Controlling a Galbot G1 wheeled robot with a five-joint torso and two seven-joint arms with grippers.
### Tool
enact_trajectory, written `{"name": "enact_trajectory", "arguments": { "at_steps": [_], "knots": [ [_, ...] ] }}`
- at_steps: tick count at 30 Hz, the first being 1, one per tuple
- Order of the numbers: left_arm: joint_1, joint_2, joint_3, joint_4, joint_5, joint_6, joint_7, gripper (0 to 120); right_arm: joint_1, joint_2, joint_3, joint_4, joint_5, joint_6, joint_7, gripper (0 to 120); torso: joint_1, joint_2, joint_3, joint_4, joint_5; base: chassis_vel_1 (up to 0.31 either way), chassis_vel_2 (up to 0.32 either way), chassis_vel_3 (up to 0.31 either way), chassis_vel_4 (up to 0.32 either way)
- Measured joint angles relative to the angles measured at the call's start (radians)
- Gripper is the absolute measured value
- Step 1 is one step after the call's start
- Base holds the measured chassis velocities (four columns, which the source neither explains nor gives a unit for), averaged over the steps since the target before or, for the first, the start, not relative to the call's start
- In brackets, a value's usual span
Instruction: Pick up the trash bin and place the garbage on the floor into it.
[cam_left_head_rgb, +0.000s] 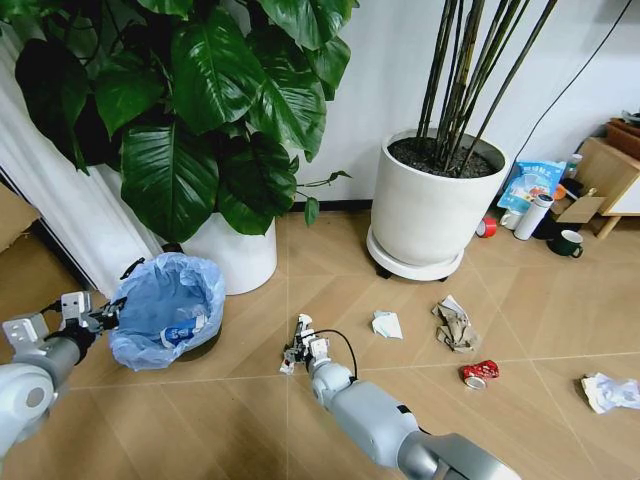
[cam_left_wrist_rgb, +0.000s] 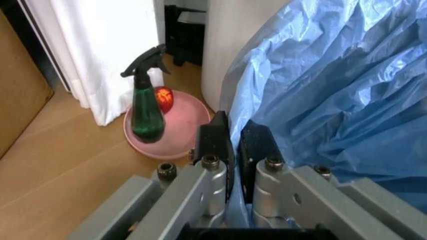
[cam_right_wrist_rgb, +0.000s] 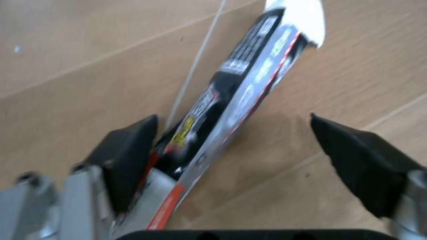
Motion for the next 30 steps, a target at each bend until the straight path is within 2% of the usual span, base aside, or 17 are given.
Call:
{"name": "enact_trajectory", "arguments": {
  "at_steps": [2,5,7,8,12,13,16,17,18,24,30],
  "knots": [
    [0.000,-0.002,0.000,-0.002,0.000,0.001,-0.002,0,-0.002,0.003,-0.009,-0.007,0.000,-0.001,-0.007,70,0.000,0.000,0.000,0.0002,0.0004,0.000,0.000,0.000,0.000],
    [0.001,-0.004,0.000,-0.003,0.000,0.001,-0.004,0,-0.003,0.003,-0.017,-0.010,0.000,-0.004,-0.008,64,0.000,0.000,0.000,0.0002,0.0003,0.000,0.000,0.000,0.000],
    [0.003,-0.006,0.000,-0.004,0.000,0.001,-0.005,0,-0.004,0.002,-0.027,-0.010,0.000,-0.011,-0.008,54,0.000,0.000,0.000,0.0002,0.0003,0.000,0.000,0.000,0.000],
    [0.003,-0.006,0.000,-0.004,0.000,0.001,-0.005,0,-0.004,0.002,-0.027,-0.010,0.000,-0.011,-0.008,54,0.000,0.000,0.000,0.0002,0.0003,0.000,0.000,0.000,0.000],
    [0.006,-0.007,0.000,-0.007,0.000,0.002,-0.006,0,-0.006,0.002,-0.031,-0.008,0.000,-0.023,-0.001,34,0.000,0.000,0.000,0.0003,0.0004,0.000,0.000,0.000,0.000],
    [0.006,-0.007,0.000,-0.007,0.000,0.002,-0.006,0,-0.006,0.002,-0.031,-0.008,0.000,-0.023,-0.001,34,0.000,0.000,0.000,0.0003,0.0004,0.000,0.000,0.000,0.000],
    [0.008,-0.007,-0.001,-0.006,0.000,0.002,-0.006,0,-0.009,0.001,-0.030,-0.004,0.001,-0.029,0.006,19,0.000,0.000,0.000,0.0001,0.0000,0.000,0.000,0.000,0.000],
    [0.008,-0.007,-0.001,-0.006,0.000,0.002,-0.006,0,-0.009,0.001,-0.030,-0.004,0.001,-0.029,0.006,19,0.000,0.000,0.000,0.0001,0.0000,0.000,0.000,0.000,0.000],
    [0.008,-0.007,-0.001,-0.007,0.000,0.002,-0.006,0,-0.010,0.001,-0.030,-0.003,0.001,-0.030,0.006,14,0.000,0.000,0.000,0.0002,0.0002,0.000,0.000,0.000,0.000],
    [0.007,-0.009,-0.001,-0.006,0.000,0.003,-0.003,0,-0.016,0.000,-0.024,0.003,0.001,-0.031,0.007,1,0.000,0.000,0.000,0.0002,0.0001,0.000,0.000,0.000,0.000],
    [0.008,-0.009,-0.001,-0.005,0.000,0.003,0.000,0,-0.028,-0.003,-0.016,0.028,0.000,-0.029,0.009,0,0.000,0.000,0.000,-0.0003,-0.0003,0.000,0.000,0.000,0.000]
  ]
}}
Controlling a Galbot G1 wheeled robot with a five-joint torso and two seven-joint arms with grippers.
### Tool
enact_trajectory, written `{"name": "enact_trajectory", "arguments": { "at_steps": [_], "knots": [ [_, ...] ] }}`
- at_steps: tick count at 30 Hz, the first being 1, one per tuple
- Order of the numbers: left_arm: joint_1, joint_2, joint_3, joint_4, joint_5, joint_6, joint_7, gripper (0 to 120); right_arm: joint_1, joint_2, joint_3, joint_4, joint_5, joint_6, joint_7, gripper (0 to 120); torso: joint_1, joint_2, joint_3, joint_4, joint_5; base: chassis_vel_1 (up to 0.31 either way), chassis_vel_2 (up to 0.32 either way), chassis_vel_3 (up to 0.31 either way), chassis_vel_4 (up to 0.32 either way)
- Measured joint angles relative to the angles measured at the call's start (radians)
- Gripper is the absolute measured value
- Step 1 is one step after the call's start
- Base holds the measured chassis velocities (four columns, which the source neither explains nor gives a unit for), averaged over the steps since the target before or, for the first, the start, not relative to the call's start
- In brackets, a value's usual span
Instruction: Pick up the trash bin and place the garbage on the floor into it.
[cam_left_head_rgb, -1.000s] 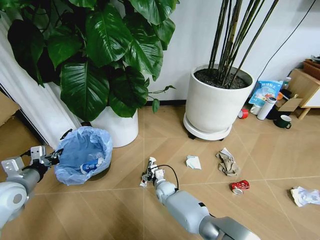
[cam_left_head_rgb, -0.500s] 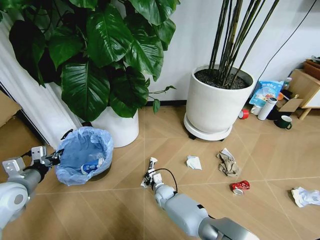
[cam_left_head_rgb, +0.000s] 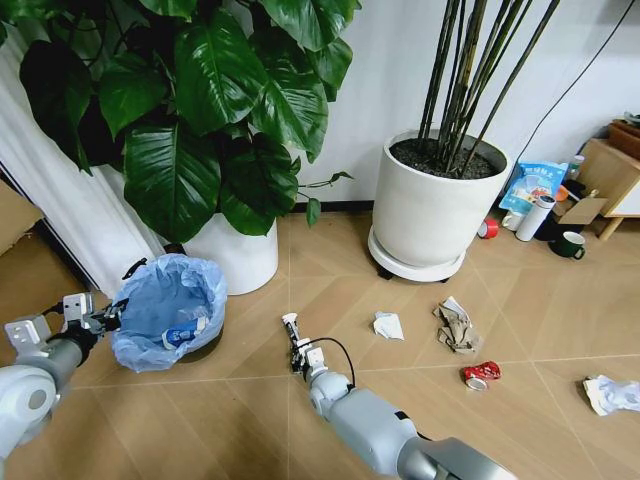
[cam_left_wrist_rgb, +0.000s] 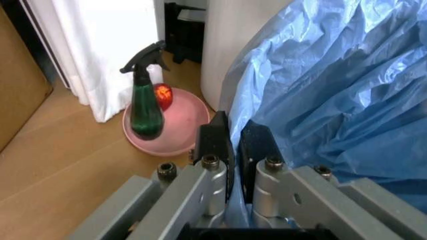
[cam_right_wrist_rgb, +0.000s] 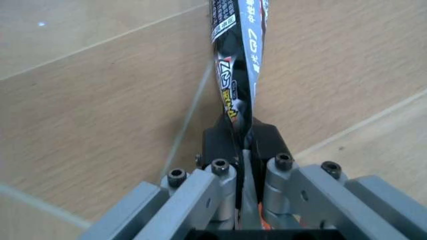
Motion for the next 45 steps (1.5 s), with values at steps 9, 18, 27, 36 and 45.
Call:
{"name": "enact_trajectory", "arguments": {
  "at_steps": [9,18,27,36,45],
  "knots": [
    [0.001,0.013,-0.002,0.010,-0.003,-0.001,0.016,0,-0.035,-0.092,0.013,0.161,-0.015,0.034,0.000,0,0.000,0.000,0.000,0.0005,0.0005,0.000,0.000,0.000,0.000],
    [0.002,0.055,0.047,0.013,-0.005,-0.002,0.049,0,-0.163,-0.272,0.089,0.520,-0.034,0.121,-0.028,0,0.000,0.000,0.000,0.0004,0.0006,0.000,0.000,0.000,0.000],
    [0.003,0.088,0.085,-0.021,-0.022,-0.014,0.085,0,-0.291,-0.589,0.210,0.908,-0.007,0.229,-0.136,0,0.000,0.000,0.000,-0.0003,0.0004,0.000,0.000,0.000,0.000],
    [0.012,0.081,0.087,-0.033,-0.018,-0.029,0.111,0,-0.299,-0.662,0.240,1.119,0.068,0.303,-0.238,0,0.000,0.000,0.000,0.0006,0.0005,0.000,0.000,0.000,0.000],
    [0.012,0.089,0.100,-0.040,-0.017,-0.035,0.127,0,-0.169,-0.596,0.158,1.113,0.170,0.385,-0.395,0,0.000,0.000,0.000,0.0004,0.0003,0.000,0.000,0.000,0.000]
  ]
}}
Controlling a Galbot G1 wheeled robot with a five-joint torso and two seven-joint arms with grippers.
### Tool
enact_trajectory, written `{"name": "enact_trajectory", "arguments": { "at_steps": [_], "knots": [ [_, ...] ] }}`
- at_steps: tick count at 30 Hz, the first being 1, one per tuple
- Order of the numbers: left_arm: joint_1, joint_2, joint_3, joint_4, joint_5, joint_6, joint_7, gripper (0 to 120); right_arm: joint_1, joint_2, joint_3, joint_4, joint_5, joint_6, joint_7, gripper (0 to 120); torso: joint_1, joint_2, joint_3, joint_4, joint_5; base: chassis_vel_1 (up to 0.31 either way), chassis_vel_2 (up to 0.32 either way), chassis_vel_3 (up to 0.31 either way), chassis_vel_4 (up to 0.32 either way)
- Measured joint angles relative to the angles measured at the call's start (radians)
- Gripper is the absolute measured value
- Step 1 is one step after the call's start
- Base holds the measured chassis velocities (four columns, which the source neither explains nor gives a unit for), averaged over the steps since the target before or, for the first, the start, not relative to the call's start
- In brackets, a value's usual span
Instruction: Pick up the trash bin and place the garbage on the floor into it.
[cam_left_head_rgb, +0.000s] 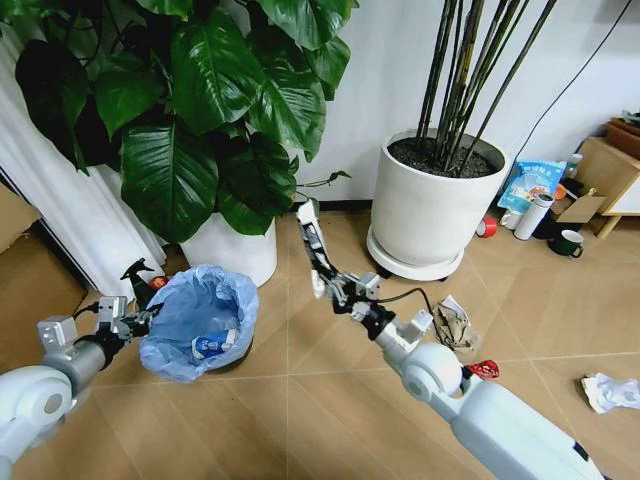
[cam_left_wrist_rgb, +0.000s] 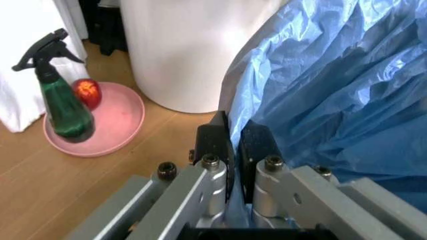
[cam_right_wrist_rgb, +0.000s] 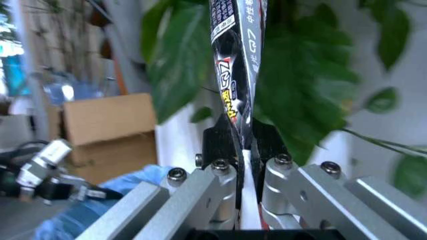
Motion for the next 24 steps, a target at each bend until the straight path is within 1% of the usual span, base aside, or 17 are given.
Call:
{"name": "enact_trajectory", "arguments": {
  "at_steps": [1,5,6,8,9,10,11,13,15,17,19,22,24],
  "knots": [
    [0.000,0.000,0.000,0.000,0.000,0.000,0.000,0,0.000,0.000,0.000,0.000,0.000,0.000,0.000,0,0.000,0.000,0.000,0.0000,0.0000,0.000,0.000,0.000,0.000],
    [-0.006,0.016,0.019,-0.002,-0.004,-0.012,0.011,0,0.114,0.087,-0.096,-0.071,0.019,0.013,-0.027,0,0.000,0.000,0.000,0.0001,-0.0002,0.000,0.000,0.000,0.000],
    [-0.006,0.016,0.019,-0.002,-0.004,-0.012,0.011,0,0.114,0.087,-0.096,-0.071,0.019,0.013,-0.027,0,0.000,0.000,0.000,0.0001,-0.0002,0.000,0.000,0.000,0.000],
    [-0.014,0.018,0.032,-0.002,-0.004,-0.015,0.013,0,0.156,0.143,-0.142,-0.105,0.025,0.015,-0.031,0,0.000,0.000,0.000,0.0002,-0.0002,0.000,0.000,0.000,0.000],
    [-0.016,0.018,0.034,-0.002,-0.004,-0.015,0.014,0,0.163,0.155,-0.150,-0.112,0.025,0.015,-0.031,0,0.000,0.000,0.000,0.0002,-0.0002,0.000,0.000,0.000,0.000],
    [-0.018,0.017,0.036,-0.003,-0.004,-0.016,0.014,0,0.186,0.196,-0.180,-0.136,0.026,0.015,-0.031,0,0.000,0.000,0.000,0.0003,-0.0002,0.000,0.000,0.000,0.000],
    [-0.018,0.017,0.036,-0.003,-0.004,-0.016,0.014,0,0.186,0.196,-0.180,-0.136,0.026,0.015,-0.031,0,0.000,0.000,0.000,0.0003,-0.0002,0.000,0.000,0.000,0.000],
    [-0.017,0.014,0.036,-0.008,-0.005,-0.017,0.015,0,0.213,0.256,-0.227,-0.188,0.021,0.018,-0.032,0,0.000,0.000,0.000,0.0004,-0.0001,0.000,0.000,0.000,0.000],
    [-0.016,0.014,0.036,-0.009,-0.005,-0.017,0.015,0,0.217,0.266,-0.235,-0.201,0.018,0.020,-0.032,0,0.000,0.000,0.000,0.0003,-0.0003,0.000,0.000,0.000,0.000],
    [-0.011,0.015,0.028,-0.017,-0.007,-0.017,0.016,0,0.230,0.294,-0.263,-0.248,0.000,0.025,-0.035,0,0.000,0.000,0.000,0.0003,-0.0003,0.000,0.000,0.000,0.000],
    [-0.010,0.016,0.025,-0.020,-0.012,-0.017,0.016,0,0.233,0.301,-0.270,-0.263,-0.004,0.026,-0.036,0,0.000,0.000,0.000,0.0001,-0.0002,0.000,0.000,0.000,0.000],
    [-0.001,0.022,0.019,-0.045,-0.036,-0.015,0.011,0,0.245,0.326,-0.299,-0.332,-0.029,0.036,-0.038,0,0.000,0.000,0.000,-0.0001,-0.0001,0.000,0.000,0.000,0.000],
    [0.001,0.023,0.018,-0.052,-0.041,-0.014,0.008,0,0.248,0.329,-0.305,-0.346,-0.034,0.037,-0.038,0,0.000,0.000,0.000,-0.0001,0.0000,0.000,0.000,0.000,0.000]
  ]
}}
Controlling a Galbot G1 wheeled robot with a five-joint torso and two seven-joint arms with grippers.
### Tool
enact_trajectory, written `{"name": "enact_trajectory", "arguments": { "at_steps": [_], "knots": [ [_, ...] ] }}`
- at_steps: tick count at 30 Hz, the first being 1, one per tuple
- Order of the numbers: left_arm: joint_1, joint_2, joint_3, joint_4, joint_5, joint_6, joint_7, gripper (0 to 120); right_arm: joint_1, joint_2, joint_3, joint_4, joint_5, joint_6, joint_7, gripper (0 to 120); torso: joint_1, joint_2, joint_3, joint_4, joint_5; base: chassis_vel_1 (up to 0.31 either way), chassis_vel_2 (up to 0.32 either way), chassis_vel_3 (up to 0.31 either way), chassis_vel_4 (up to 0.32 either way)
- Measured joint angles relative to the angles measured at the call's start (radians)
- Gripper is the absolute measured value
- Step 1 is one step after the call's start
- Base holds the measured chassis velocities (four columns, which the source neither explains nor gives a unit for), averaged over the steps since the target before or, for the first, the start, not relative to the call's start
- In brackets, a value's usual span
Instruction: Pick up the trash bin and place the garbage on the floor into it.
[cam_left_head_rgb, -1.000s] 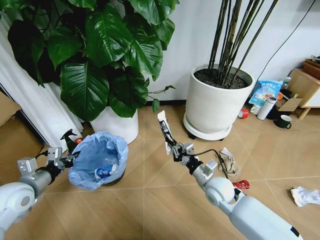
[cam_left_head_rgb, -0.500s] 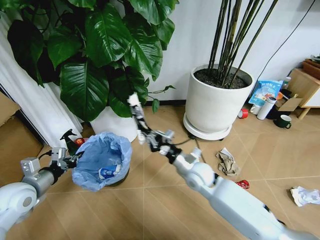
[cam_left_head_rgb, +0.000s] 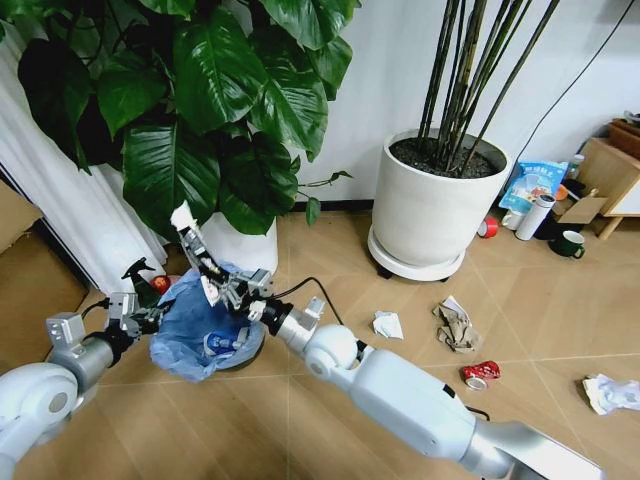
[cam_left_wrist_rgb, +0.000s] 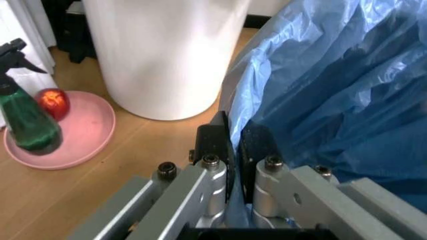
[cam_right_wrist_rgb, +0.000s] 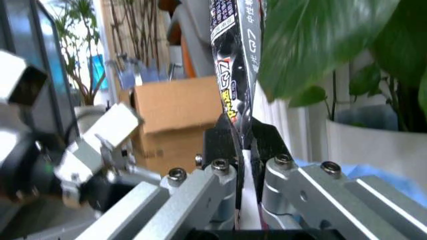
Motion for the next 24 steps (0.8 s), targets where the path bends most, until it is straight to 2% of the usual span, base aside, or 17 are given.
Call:
{"name": "enact_trajectory", "arguments": {
  "at_steps": [3,7,8,12,13,16,17,20,21,22,24],
  "knots": [
    [0.000,0.003,-0.002,-0.006,-0.003,0.001,-0.003,0,0.003,0.001,-0.008,-0.011,-0.005,0.000,0.000,0,0.000,0.000,0.000,0.0000,0.0000,0.000,0.000,0.000,0.000],
    [0.001,0.009,-0.011,-0.006,-0.010,0.002,-0.005,0,0.005,-0.004,-0.009,-0.018,-0.013,0.000,0.002,14,0.000,0.000,0.000,0.0000,0.0002,0.000,0.000,0.000,0.000],
    [0.001,0.009,-0.011,-0.006,-0.010,0.002,-0.005,0,0.005,-0.004,-0.009,-0.018,-0.013,0.000,0.002,14,0.000,0.000,0.000,0.0000,0.0002,0.000,0.000,0.000,0.000],
    [0.001,0.012,-0.014,-0.005,-0.024,0.005,-0.007,0,0.002,-0.017,-0.004,-0.018,-0.020,-0.003,0.006,35,0.000,0.000,0.000,0.0000,0.0001,0.000,0.000,0.000,0.000],
    [0.001,0.012,-0.014,-0.005,-0.024,0.005,-0.007,0,0.002,-0.017,-0.004,-0.018,-0.020,-0.003,0.006,35,0.000,0.000,0.000,0.0000,0.0001,0.000,0.000,0.000,0.000],
    [-0.001,0.017,-0.014,-0.001,-0.036,0.010,-0.014,0,0.002,-0.023,-0.002,-0.014,-0.021,-0.004,0.010,48,0.000,0.000,0.000,0.0000,0.0001,0.000,0.000,0.000,0.000],
    [-0.001,0.017,-0.014,-0.001,-0.036,0.010,-0.014,0,0.002,-0.023,-0.002,-0.014,-0.021,-0.004,0.010,48,0.000,0.000,0.000,0.0000,0.0001,0.000,0.000,0.000,0.000],
    [-0.002,0.020,-0.016,0.003,-0.041,0.011,-0.017,0,0.001,-0.032,0.003,-0.005,-0.021,-0.006,0.017,60,0.000,0.000,0.000,0.0003,0.0001,0.000,0.000,0.000,0.000],
    [-0.003,0.020,-0.016,0.005,-0.041,0.012,-0.017,0,-0.002,-0.036,0.007,0.005,-0.021,-0.007,0.022,68,0.000,0.000,0.000,0.0001,0.0001,0.000,0.000,0.000,0.000],
    [-0.003,0.020,-0.016,0.005,-0.041,0.012,-0.017,0,-0.002,-0.036,0.007,0.005,-0.021,-0.007,0.022,68,0.000,0.000,0.000,0.0001,0.0001,0.000,0.000,0.000,0.000],
    [-0.003,0.020,-0.017,0.013,-0.040,0.012,-0.018,0,-0.008,-0.042,0.020,0.029,-0.017,-0.014,0.034,77,0.000,0.000,0.000,0.0001,0.0002,0.000,0.000,0.000,0.000]
  ]
}}
